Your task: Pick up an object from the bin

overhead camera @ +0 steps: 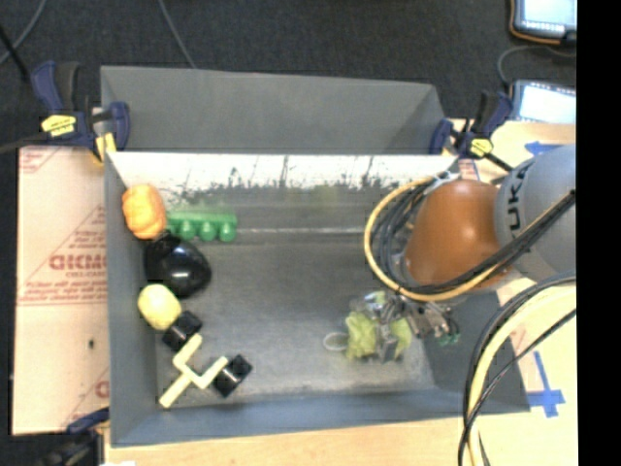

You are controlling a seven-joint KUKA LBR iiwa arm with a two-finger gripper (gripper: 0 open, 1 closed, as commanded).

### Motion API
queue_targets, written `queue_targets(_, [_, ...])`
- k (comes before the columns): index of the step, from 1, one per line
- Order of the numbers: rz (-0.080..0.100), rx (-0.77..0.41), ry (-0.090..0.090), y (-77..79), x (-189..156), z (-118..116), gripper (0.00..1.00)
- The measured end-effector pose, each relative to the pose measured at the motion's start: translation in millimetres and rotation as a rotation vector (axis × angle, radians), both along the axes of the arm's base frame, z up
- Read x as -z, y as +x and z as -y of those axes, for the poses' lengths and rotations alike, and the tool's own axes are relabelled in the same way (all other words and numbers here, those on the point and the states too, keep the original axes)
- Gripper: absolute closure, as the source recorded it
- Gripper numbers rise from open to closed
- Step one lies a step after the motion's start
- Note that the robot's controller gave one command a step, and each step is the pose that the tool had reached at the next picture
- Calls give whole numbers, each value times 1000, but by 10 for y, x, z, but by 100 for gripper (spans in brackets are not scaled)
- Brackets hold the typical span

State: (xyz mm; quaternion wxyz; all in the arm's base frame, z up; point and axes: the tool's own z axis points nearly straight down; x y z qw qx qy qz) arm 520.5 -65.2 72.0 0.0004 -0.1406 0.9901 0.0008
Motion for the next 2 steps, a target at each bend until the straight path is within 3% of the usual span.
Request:
queue_targets(1, [0,1,0,0,0,-1,100])
queue_targets(2, [3,-20,0,-7,-1385,205,100])
